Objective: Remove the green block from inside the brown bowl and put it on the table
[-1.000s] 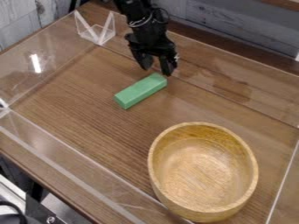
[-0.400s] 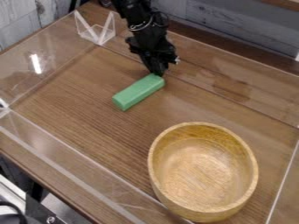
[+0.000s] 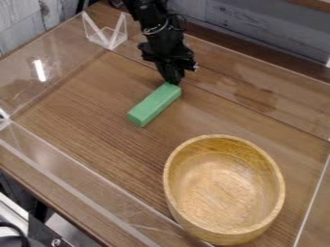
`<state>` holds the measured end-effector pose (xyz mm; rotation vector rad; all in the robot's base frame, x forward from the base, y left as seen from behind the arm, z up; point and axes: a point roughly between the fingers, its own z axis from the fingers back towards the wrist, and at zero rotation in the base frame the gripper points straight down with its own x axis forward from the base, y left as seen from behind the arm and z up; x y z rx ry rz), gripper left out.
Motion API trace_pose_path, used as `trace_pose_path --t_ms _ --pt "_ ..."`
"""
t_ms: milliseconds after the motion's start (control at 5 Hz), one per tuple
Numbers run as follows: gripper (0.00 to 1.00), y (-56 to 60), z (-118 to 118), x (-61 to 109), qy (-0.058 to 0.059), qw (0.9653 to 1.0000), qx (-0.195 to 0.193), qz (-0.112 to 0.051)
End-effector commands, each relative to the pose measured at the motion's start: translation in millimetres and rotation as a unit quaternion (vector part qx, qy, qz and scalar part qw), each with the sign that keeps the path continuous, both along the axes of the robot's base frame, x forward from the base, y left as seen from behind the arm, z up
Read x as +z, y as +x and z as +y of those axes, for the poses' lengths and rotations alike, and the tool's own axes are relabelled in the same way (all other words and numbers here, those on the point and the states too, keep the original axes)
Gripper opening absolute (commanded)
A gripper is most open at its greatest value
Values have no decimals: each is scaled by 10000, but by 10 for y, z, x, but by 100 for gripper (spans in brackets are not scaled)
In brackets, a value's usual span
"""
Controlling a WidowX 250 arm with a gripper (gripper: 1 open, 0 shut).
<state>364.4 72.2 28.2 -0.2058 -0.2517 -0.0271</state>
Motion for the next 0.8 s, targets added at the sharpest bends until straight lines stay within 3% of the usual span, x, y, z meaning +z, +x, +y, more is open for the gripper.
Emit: trace_pose_path --t_ms 0,600 --pt "0 86 -43 240 72 9997 -53 -242" --pt "0 101 -162 253 -30 9999 -128 -41"
